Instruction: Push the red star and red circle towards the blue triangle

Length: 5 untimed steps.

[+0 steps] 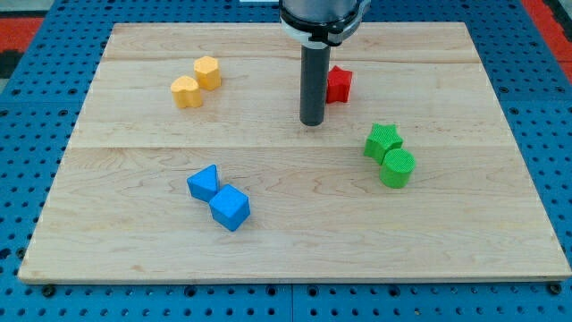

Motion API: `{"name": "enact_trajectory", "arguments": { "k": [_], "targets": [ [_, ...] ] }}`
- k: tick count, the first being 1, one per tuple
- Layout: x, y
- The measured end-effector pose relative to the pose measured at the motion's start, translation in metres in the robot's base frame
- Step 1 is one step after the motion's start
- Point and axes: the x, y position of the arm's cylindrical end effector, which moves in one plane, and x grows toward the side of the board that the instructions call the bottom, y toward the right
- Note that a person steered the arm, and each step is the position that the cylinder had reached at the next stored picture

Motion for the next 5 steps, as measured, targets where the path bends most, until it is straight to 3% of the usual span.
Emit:
{"name": "enact_trajectory", "arguments": {
  "k": [4,5],
  "targets": [
    [0.0,-0.002],
    [-0.008,0.031]
  ]
}}
